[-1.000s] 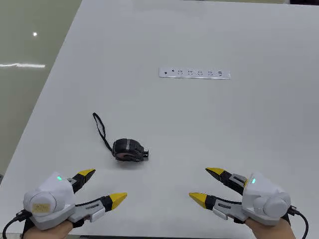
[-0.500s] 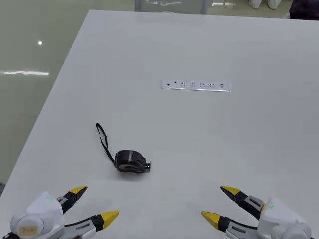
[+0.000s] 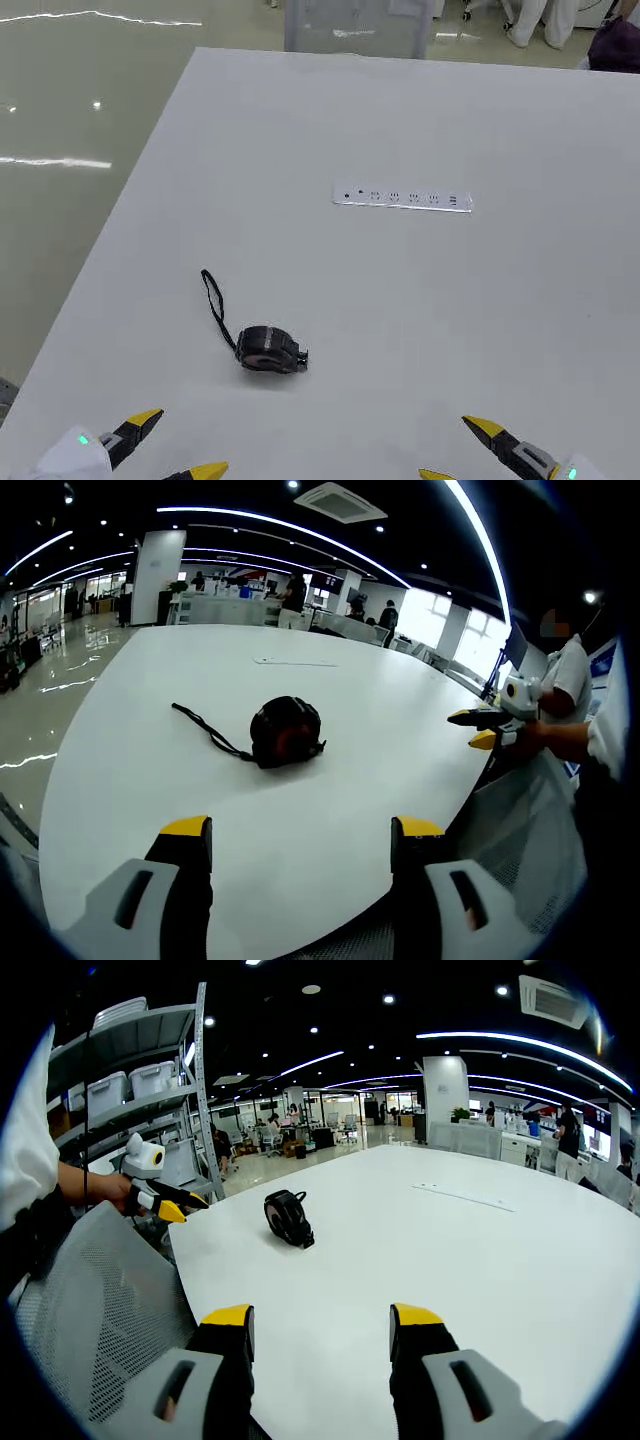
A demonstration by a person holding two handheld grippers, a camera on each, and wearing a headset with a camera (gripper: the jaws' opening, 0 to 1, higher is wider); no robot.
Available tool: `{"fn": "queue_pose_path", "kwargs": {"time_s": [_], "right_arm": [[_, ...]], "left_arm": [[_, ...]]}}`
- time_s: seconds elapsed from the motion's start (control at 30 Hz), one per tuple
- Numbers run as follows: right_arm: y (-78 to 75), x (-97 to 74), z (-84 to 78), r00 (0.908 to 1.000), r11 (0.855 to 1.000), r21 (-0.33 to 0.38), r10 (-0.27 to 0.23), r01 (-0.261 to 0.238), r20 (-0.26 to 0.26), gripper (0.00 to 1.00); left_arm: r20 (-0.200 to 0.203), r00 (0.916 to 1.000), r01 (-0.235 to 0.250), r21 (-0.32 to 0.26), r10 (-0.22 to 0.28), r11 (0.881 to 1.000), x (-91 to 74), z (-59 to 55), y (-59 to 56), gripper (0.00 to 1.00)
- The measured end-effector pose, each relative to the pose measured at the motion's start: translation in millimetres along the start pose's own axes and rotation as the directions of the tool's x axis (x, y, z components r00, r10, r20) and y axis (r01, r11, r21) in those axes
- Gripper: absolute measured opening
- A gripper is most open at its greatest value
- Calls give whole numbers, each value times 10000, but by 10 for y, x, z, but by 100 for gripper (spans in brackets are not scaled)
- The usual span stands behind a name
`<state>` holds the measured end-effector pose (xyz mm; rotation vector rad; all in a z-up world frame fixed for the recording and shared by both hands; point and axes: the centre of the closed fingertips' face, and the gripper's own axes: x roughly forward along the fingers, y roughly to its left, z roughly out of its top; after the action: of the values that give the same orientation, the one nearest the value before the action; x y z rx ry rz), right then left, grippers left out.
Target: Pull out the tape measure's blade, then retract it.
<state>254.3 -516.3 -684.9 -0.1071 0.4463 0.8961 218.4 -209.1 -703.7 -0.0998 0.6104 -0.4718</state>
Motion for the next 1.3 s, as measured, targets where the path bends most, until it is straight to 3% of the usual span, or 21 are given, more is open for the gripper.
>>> {"fn": "queue_pose_path", "kwargs": {"time_s": [0.47,1.3], "right_arm": [[-4,-68,-47,9999,9996,207,-164,165,-55,57],[-9,-66,-74,9997,9997,126,-218,218,-69,57]], "left_arm": [[11,9998,-184,-358,185,9992,-59,-75,65,71],[-93,9999,-55,-107,54,9999,-17,-11,-103,70]]}}
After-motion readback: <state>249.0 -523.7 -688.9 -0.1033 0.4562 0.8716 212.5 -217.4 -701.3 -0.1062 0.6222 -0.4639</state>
